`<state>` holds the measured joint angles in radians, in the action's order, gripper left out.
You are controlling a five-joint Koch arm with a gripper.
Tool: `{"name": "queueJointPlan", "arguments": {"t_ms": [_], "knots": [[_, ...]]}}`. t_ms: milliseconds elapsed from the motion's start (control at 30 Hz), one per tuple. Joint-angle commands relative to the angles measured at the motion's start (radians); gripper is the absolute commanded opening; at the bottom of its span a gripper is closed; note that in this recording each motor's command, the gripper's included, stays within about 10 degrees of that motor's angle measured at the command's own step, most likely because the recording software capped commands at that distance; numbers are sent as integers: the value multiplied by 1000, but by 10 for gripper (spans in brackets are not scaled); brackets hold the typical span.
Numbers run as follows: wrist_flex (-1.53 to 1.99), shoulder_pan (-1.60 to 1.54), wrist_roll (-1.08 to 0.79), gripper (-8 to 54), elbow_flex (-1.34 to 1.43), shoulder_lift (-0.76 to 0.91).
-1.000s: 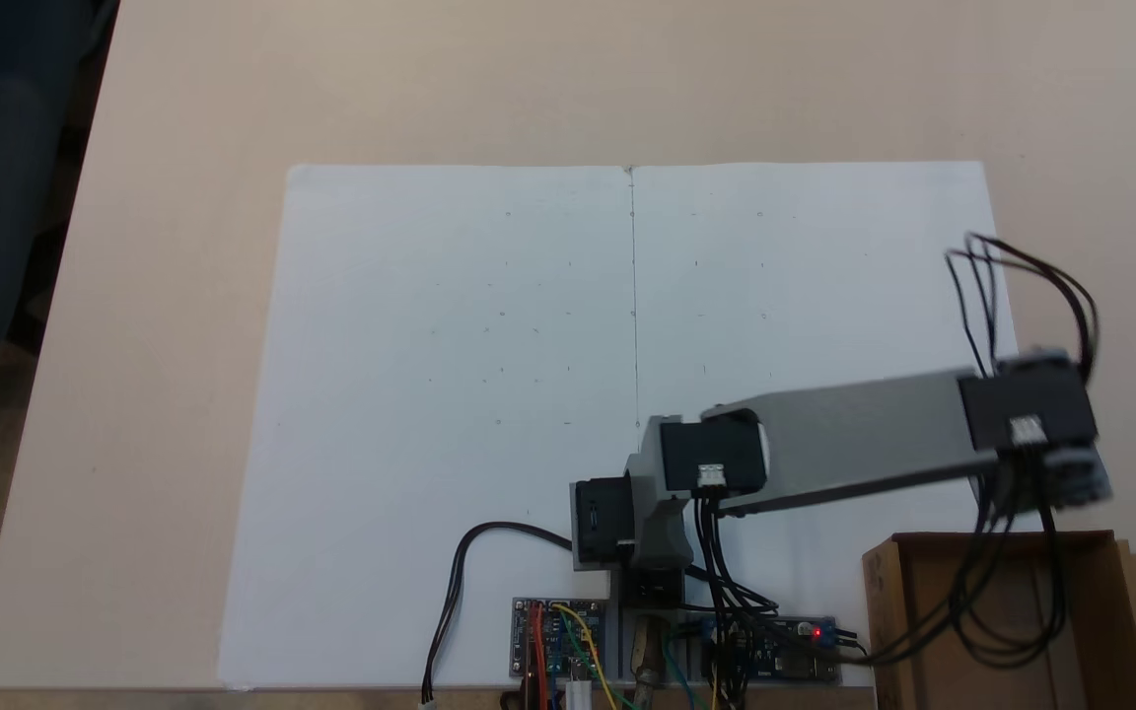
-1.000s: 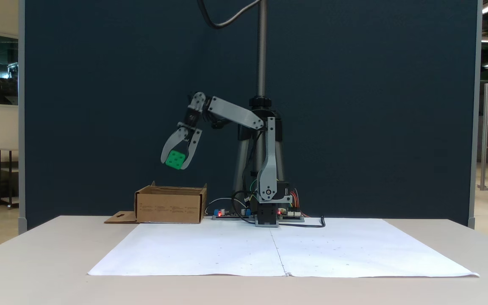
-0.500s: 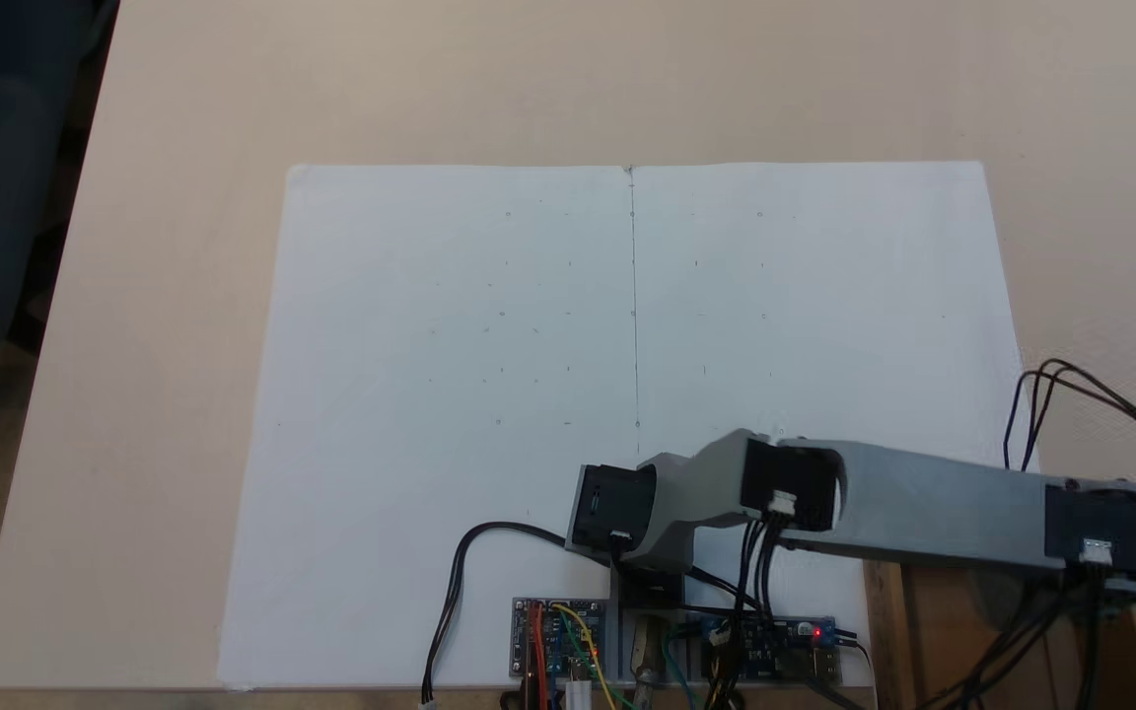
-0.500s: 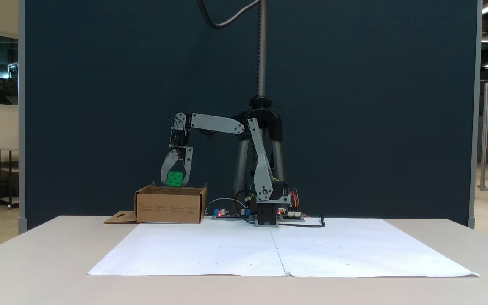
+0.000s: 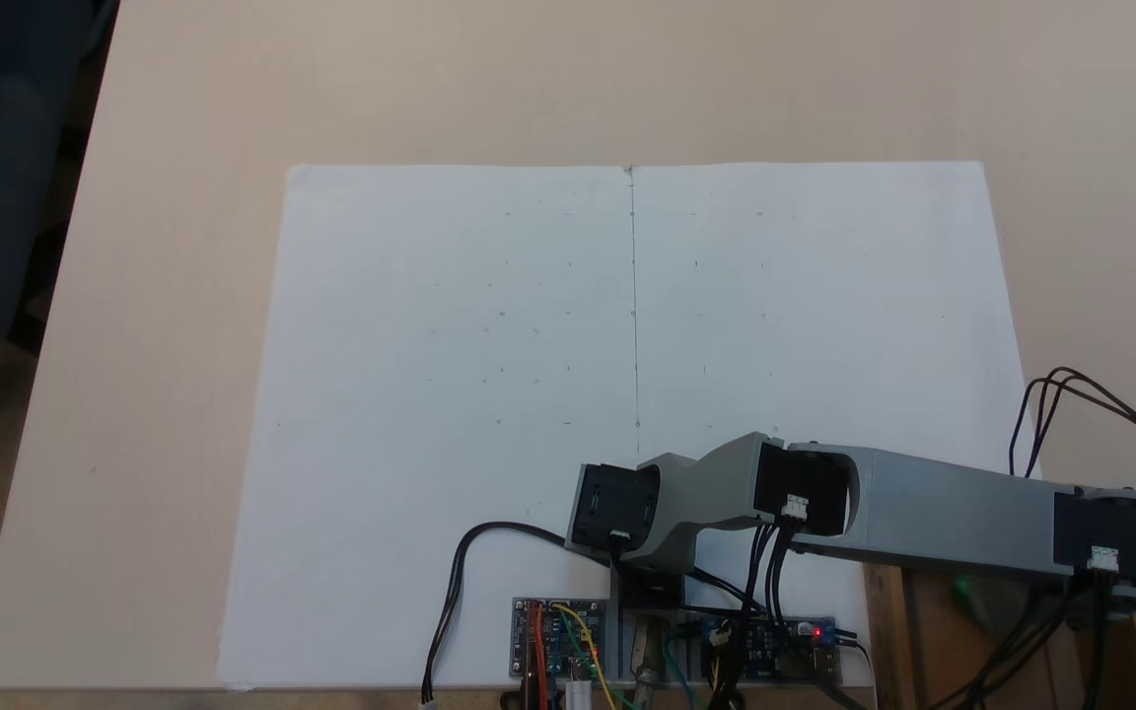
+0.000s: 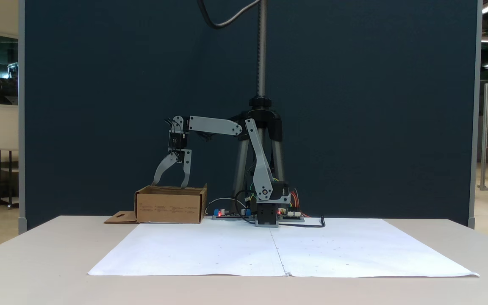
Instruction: Grasp a green dice and put it in the bin.
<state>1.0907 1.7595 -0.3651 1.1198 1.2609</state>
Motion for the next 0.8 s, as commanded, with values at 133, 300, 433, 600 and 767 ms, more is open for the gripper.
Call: {"name": "queueJointPlan", "arguments": {"t_ms": [133, 300, 433, 600, 767], "knots": [[-71, -109, 216, 410, -37, 130], [-84, -259, 287, 409, -37, 293], [-72, -405, 287, 409, -31, 382], [-78, -618, 284, 409, 35, 442], [-101, -808, 284, 410, 117, 499]]}}
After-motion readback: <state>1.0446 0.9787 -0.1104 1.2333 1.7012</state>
